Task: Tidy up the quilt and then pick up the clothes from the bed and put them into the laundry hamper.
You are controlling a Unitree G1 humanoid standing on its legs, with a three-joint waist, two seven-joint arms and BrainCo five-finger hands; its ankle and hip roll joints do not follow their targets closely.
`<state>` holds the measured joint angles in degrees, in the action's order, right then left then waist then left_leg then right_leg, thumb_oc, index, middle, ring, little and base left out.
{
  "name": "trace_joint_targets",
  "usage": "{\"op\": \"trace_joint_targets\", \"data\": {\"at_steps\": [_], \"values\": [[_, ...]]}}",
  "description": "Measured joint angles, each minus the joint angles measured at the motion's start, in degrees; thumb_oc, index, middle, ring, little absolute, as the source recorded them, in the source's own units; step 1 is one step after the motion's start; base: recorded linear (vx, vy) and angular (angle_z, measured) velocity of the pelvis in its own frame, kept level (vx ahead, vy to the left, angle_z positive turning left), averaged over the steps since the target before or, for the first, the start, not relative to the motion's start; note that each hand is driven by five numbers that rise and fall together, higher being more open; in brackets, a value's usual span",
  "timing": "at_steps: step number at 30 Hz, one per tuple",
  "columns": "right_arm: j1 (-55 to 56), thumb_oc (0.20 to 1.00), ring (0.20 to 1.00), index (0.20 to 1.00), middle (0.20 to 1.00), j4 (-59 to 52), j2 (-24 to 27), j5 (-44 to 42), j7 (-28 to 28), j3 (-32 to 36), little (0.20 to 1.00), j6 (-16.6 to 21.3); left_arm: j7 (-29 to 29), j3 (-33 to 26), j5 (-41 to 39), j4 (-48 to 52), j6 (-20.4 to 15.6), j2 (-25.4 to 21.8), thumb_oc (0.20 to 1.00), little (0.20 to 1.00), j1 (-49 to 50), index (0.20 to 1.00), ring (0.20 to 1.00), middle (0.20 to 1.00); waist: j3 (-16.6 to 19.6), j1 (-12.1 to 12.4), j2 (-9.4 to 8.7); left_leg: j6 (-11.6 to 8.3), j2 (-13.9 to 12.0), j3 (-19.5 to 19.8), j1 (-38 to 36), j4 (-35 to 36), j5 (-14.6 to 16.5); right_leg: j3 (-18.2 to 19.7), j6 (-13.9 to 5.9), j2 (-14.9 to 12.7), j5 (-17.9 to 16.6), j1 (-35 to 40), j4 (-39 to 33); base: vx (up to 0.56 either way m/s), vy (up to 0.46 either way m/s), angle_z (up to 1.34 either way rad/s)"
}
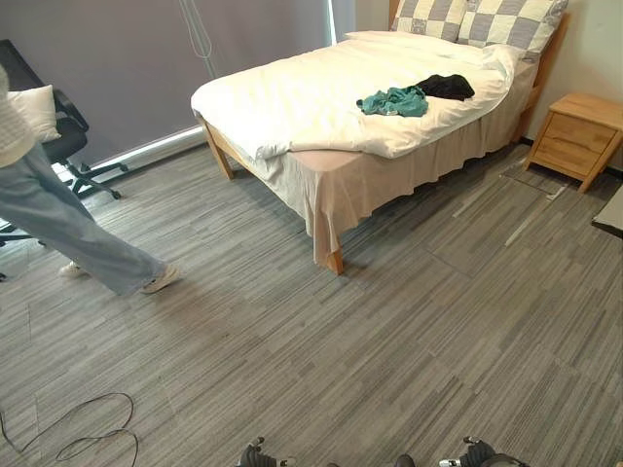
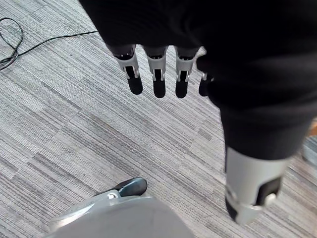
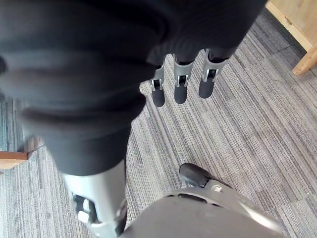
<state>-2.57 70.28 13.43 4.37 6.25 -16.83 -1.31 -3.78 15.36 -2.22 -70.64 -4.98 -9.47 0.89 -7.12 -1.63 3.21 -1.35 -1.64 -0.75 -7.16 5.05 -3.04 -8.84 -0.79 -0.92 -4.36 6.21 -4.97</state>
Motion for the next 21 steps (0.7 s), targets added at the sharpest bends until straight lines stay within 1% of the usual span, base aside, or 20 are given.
{"op": "trace_joint_targets", "data": {"at_steps": [5, 12, 15, 16, 17, 18, 19, 20, 21], "values": [[0.40, 1.000, 1.000, 1.000, 1.000, 0.00, 0.01, 0.00, -0.08, 0.03, 1.000, 0.35, 1.44, 0.18, -1.85, 0.42, -0.01, 0.39, 1.000, 1.000, 0.14, 1.000, 1.000, 1.000, -0.48, 0.02, -0.11, 0.01, 0.01, -0.10, 0.00, 0.00, 0.19, 0.10, -0.01, 0.00, 0.01, -0.14, 0.00, 0.03, 0.015, -0.01], [-0.34, 1.000, 1.000, 1.000, 1.000, 0.37, -0.13, -0.04, -0.17, 0.17, 1.000, 0.42, 1.43, -0.03, -2.06, 0.42, -0.01, -0.25, 1.000, 1.000, -0.11, 1.000, 1.000, 1.000, -0.64, 0.10, -0.42, 0.13, 0.12, -0.42, 0.41, 0.01, 0.54, 0.63, 0.00, -0.01, 0.03, -0.80, 0.01, 0.05, 0.038, -0.03], [-0.64, 1.000, 1.000, 1.000, 1.000, 0.13, -0.26, -0.74, -0.26, 0.15, 1.000, 0.42, 1.39, 0.07, -2.05, 0.46, -0.01, -0.40, 1.000, 1.000, -0.93, 1.000, 1.000, 1.000, -0.73, 0.10, -0.77, 0.28, 0.12, -0.50, 1.71, -0.01, 0.39, 0.76, -0.13, -0.03, -0.13, -1.95, 0.02, 0.00, 0.029, -0.03], [-0.86, 1.000, 1.000, 1.000, 1.000, 0.01, -0.56, -1.04, -0.25, 0.14, 1.000, 0.50, 1.38, 0.12, -2.05, 0.70, -0.04, -0.78, 1.000, 1.000, -1.55, 1.000, 1.000, 1.000, -0.87, 0.10, -1.18, 0.40, 0.17, -0.70, 2.68, -0.02, 0.26, 0.93, -0.16, -0.04, -0.24, -3.10, 0.55, -0.03, 0.032, -0.05], [-0.88, 1.000, 1.000, 1.000, 1.000, -0.03, -0.68, -1.05, -0.25, 0.13, 1.000, 0.61, 1.37, 0.11, -2.07, 0.75, -0.04, -0.90, 1.000, 1.000, -1.82, 1.000, 1.000, 1.000, -0.91, 0.08, -1.09, 0.42, 0.19, -0.81, 2.79, -0.05, 0.13, 0.97, 0.15, -0.07, -0.59, -3.15, 0.40, -0.02, 0.054, -0.08], [-0.95, 1.000, 1.000, 1.000, 1.000, -0.03, -0.83, -1.19, -0.25, 0.14, 1.000, 0.88, 1.34, -0.09, -2.10, 0.77, -0.01, -1.24, 1.000, 1.000, -2.29, 1.000, 1.000, 1.000, -1.54, -0.01, -2.31, 0.43, 0.35, -1.12, 2.91, -0.05, 0.16, 0.96, 0.20, -0.07, -0.71, -3.75, 0.75, 0.07, 0.095, -0.28], [-2.12, 1.000, 1.000, 1.000, 1.000, 0.58, -1.13, -2.39, -0.32, 0.85, 1.000, 1.01, 1.34, 0.02, -2.12, 0.58, 0.00, -1.47, 1.000, 1.000, -3.47, 1.000, 1.000, 1.000, -1.67, 0.09, -2.17, 1.12, 0.10, -2.03, 4.00, 0.00, 0.95, 1.46, -0.77, 0.06, -0.08, -8.38, 6.97, 0.14, 0.106, -0.42], [-3.14, 1.000, 1.000, 1.000, 1.000, 0.47, -1.13, -2.79, -0.29, 1.24, 1.000, 1.08, 1.34, 0.01, -2.12, 0.37, 0.03, -1.46, 1.000, 1.000, -4.43, 1.000, 1.000, 1.000, -2.27, -0.06, -1.67, 1.35, -0.38, -2.18, 4.20, 0.01, 1.14, 1.53, -1.51, 0.11, 0.42, -11.24, 11.48, 0.13, 0.084, -0.71], [-4.64, 1.000, 1.000, 1.000, 1.000, 0.16, -1.36, -3.70, -0.27, 1.93, 1.000, 1.59, 1.27, 0.01, -2.14, 0.10, 0.03, -1.58, 1.000, 1.000, -6.65, 1.000, 1.000, 1.000, -4.15, -0.58, -2.06, 1.78, -1.31, -3.63, 3.90, 0.01, 1.24, 0.35, -3.04, -0.32, 1.12, -17.54, 23.29, 0.16, 0.050, -0.51]]}}
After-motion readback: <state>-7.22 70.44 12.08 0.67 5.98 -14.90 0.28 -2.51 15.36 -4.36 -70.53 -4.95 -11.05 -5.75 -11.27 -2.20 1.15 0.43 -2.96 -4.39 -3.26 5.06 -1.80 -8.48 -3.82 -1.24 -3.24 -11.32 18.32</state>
